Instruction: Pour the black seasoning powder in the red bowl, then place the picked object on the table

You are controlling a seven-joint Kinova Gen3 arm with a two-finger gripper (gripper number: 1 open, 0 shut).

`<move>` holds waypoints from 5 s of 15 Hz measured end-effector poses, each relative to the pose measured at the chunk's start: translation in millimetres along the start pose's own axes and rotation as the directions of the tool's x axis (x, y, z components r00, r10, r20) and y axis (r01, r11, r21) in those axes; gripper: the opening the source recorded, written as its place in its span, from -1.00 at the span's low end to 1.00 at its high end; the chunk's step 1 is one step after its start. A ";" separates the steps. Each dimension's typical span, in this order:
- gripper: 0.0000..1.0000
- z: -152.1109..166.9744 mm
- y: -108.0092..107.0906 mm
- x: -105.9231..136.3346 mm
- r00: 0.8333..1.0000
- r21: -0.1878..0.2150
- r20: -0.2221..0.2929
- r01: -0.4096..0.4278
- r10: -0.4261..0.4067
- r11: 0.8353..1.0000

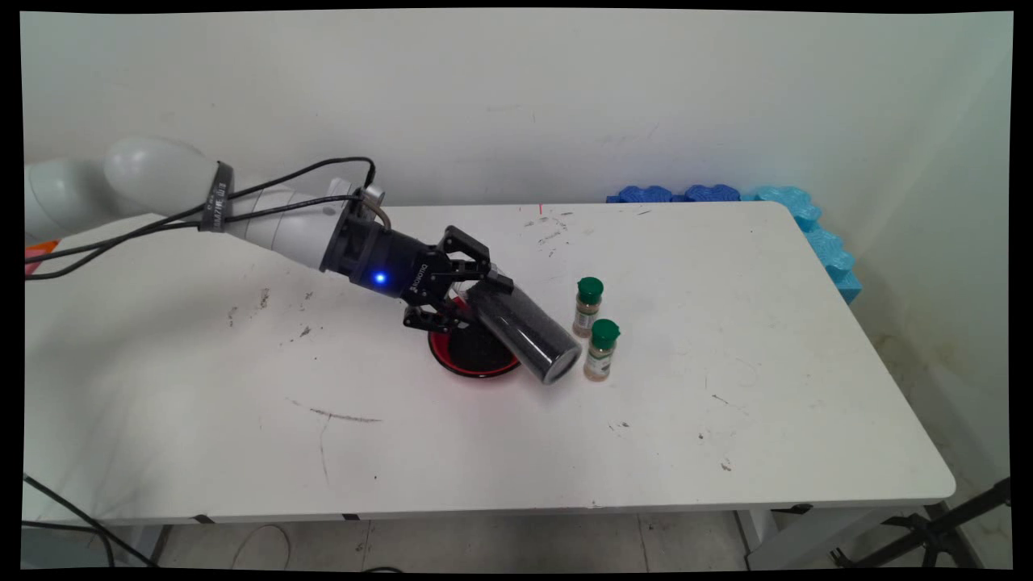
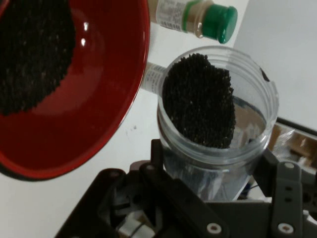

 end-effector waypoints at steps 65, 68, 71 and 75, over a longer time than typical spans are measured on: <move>-1.00 -164.8 -43.4 -24.1 -0.170 0.172 0.067 -0.969 0.983 -0.179; -1.00 -149.1 -61.2 -20.4 -0.168 0.178 0.073 -0.968 0.983 -0.178; -1.00 -135.2 -74.5 -17.3 -0.164 0.183 0.074 -0.967 0.984 -0.175; -1.00 -120.8 -85.5 -13.6 -0.163 0.189 0.072 -0.966 0.984 -0.174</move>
